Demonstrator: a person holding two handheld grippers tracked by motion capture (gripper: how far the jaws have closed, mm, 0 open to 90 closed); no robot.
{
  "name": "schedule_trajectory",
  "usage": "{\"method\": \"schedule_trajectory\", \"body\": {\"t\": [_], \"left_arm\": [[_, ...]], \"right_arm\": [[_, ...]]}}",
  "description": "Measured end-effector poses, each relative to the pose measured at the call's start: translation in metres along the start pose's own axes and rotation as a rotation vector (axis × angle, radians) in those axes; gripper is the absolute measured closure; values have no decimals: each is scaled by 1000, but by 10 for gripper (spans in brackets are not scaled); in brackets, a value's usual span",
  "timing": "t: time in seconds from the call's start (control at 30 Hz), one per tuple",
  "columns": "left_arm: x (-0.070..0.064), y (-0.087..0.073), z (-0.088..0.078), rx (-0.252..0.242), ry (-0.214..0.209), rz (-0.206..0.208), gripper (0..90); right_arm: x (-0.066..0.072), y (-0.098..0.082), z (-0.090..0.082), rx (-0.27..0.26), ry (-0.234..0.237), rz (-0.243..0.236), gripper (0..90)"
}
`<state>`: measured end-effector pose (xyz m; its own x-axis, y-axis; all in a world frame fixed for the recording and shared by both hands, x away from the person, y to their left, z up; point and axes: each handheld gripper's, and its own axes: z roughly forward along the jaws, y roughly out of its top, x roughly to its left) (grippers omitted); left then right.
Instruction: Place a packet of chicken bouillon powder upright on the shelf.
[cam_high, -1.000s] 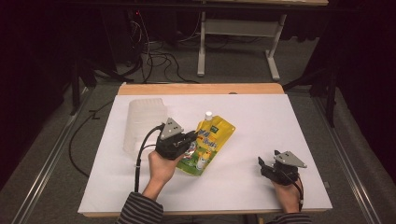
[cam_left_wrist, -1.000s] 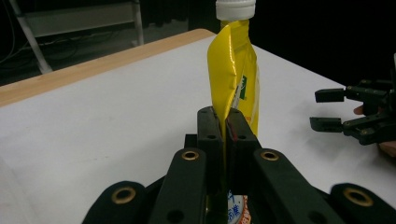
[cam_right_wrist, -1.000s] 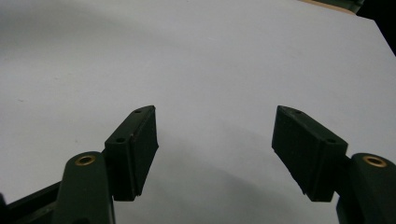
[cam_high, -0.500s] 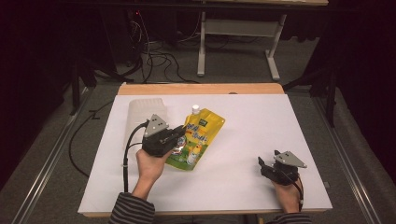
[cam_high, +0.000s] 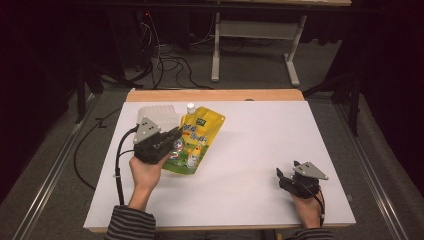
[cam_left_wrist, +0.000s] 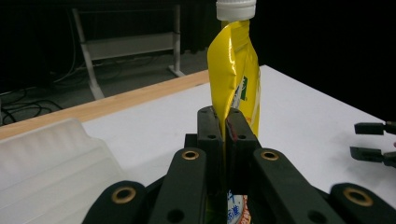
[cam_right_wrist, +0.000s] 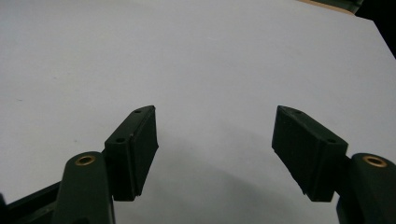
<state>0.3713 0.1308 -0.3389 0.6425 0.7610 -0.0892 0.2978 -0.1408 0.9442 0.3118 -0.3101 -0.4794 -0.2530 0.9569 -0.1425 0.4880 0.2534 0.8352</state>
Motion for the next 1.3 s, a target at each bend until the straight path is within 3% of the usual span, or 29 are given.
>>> {"method": "schedule_trajectory", "body": {"t": [0.07,0.77,1.1,1.3], "left_arm": [[6,1,-4,-25,12,-10,869],[39,10,-24,-83,153,-7,869],[51,3,-19,-49,215,14,868],[56,-1,-13,-33,230,22,864]], "right_arm": [[0,0,0,-1,-2,-2,315],[0,0,0,1,-4,1,314],[0,0,0,1,-6,-3,314],[0,0,0,2,-4,-1,314]]}}
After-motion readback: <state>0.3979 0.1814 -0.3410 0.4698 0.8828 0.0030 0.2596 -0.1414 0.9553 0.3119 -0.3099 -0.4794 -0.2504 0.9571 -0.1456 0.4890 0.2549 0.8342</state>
